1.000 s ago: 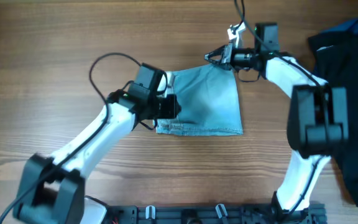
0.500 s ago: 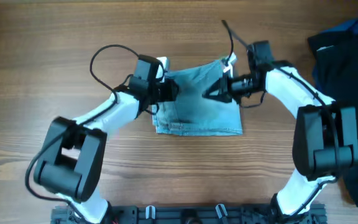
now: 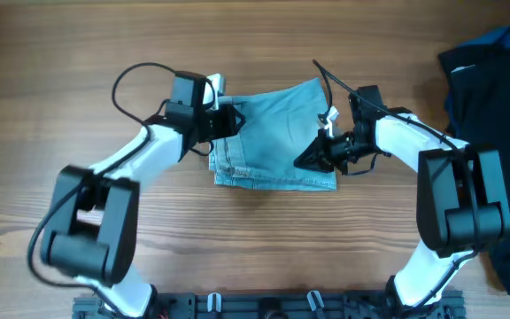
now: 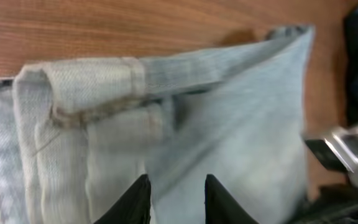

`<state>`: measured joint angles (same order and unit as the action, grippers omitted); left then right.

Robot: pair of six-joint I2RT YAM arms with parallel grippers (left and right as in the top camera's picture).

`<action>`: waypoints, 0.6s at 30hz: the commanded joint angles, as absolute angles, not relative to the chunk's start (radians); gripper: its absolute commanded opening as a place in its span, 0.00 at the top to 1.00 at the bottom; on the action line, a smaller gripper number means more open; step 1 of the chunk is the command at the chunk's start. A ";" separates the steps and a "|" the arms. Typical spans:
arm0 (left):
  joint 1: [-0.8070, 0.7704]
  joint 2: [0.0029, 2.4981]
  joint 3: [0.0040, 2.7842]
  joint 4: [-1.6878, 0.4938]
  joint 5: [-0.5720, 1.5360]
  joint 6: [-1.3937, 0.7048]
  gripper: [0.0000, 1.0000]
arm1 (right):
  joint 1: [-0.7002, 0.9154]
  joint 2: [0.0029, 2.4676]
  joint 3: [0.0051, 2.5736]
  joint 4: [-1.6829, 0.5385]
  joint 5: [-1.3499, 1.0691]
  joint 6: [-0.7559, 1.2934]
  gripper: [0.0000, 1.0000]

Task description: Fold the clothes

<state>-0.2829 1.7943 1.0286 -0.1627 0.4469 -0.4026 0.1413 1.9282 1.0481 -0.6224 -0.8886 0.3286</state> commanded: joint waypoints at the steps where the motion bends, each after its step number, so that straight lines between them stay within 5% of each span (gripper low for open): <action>1: -0.296 1.656 1.049 -0.321 0.522 -0.401 0.73 | 0.141 1.939 1.045 -0.594 -0.864 0.341 0.96; 9: -0.459 1.699 1.045 -0.555 0.545 -0.402 0.73 | 0.141 1.939 1.045 -0.522 -0.864 0.393 0.96; 18: -0.419 1.821 1.045 -0.656 0.286 -0.427 0.73 | 0.141 1.939 1.045 -0.518 -0.865 0.393 0.96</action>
